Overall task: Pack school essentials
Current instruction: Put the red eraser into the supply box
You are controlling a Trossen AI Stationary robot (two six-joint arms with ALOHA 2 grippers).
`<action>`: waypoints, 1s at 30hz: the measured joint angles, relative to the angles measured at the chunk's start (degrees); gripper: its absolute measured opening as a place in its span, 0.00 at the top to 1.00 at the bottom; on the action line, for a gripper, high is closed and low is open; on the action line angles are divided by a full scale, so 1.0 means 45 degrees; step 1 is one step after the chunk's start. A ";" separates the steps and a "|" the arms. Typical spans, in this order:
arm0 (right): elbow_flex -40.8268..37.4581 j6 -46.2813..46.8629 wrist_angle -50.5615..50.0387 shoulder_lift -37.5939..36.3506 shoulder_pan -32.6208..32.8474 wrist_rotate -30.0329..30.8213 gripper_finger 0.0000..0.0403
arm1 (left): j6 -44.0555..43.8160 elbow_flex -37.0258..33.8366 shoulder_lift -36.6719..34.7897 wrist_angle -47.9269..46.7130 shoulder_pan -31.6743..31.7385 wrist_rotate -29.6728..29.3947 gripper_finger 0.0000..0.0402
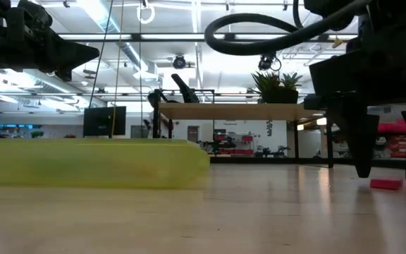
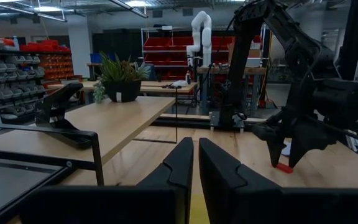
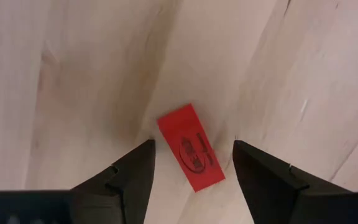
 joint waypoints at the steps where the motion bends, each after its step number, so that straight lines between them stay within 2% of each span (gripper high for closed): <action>1: 0.0000 -0.0071 -0.0059 0.0000 0.0000 0.0000 0.45 | 0.0000 0.0000 0.0000 -0.0003 0.0000 0.0000 0.92; 12: -0.0005 -0.0423 -0.0072 0.0005 -0.0122 -0.0365 0.52 | 0.0000 -0.0002 0.0000 -0.0002 0.0000 -0.0002 0.91; 21: -0.0005 -0.0664 -0.0053 0.0015 -0.1065 -0.1507 0.55 | 0.0000 0.0000 0.0000 0.0000 -0.0002 0.0000 0.93; 30: -0.0015 -0.1048 0.0315 0.0015 -0.1258 -0.1610 0.63 | 0.0000 0.0000 0.0000 -0.0002 0.0000 0.0000 0.91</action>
